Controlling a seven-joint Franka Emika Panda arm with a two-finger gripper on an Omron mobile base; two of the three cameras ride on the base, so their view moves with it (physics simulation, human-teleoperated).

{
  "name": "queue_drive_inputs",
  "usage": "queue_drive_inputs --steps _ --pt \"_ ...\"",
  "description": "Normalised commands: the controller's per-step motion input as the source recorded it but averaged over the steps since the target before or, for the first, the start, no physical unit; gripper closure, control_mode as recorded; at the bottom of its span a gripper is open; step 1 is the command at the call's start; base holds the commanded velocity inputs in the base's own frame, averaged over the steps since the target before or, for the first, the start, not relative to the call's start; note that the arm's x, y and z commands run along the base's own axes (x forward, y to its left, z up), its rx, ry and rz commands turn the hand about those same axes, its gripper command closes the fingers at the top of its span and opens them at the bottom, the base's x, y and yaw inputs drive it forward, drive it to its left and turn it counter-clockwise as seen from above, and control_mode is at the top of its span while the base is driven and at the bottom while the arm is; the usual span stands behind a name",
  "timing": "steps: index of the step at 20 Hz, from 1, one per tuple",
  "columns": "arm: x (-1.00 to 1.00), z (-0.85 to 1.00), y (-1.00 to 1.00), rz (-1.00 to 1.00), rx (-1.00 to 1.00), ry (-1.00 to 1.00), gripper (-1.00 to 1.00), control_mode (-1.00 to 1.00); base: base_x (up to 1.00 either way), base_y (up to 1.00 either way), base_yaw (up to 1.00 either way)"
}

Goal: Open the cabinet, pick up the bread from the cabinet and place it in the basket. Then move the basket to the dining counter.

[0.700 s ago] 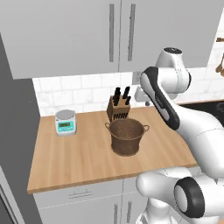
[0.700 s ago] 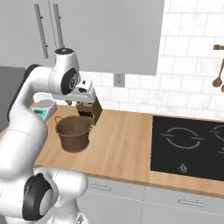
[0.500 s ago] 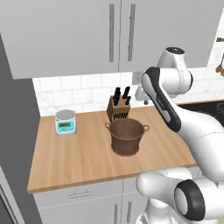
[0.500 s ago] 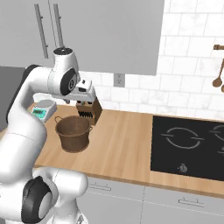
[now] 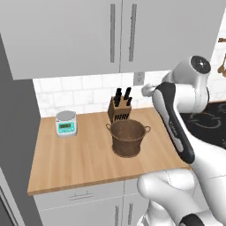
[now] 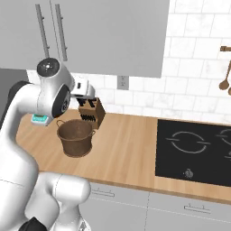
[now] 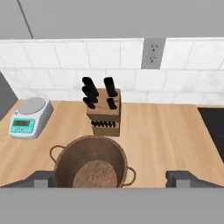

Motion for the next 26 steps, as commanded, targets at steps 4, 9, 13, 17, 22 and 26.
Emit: queue_drive_inputs --steps 4,9,13,17,22,26 --pt "-0.12 0.81 0.15 0.00 0.01 -0.50 -1.00 -1.00 0.00 0.00 0.00" --pt "-0.32 0.90 0.36 0.00 0.00 -0.47 -1.00 -1.00 0.00 0.00 0.00" --pt "-0.13 0.82 0.25 -0.03 0.01 -0.34 -1.00 -1.00 0.00 0.00 0.00" --pt "-0.01 0.68 0.21 -0.07 0.00 -0.25 -1.00 -1.00 0.00 0.00 0.00" --pt "0.06 0.48 0.18 -0.03 0.00 -0.08 -1.00 -1.00 0.00 0.00 0.00" --pt "0.03 0.35 0.00 0.00 0.00 -0.12 -1.00 -1.00 0.00 0.00 0.00"
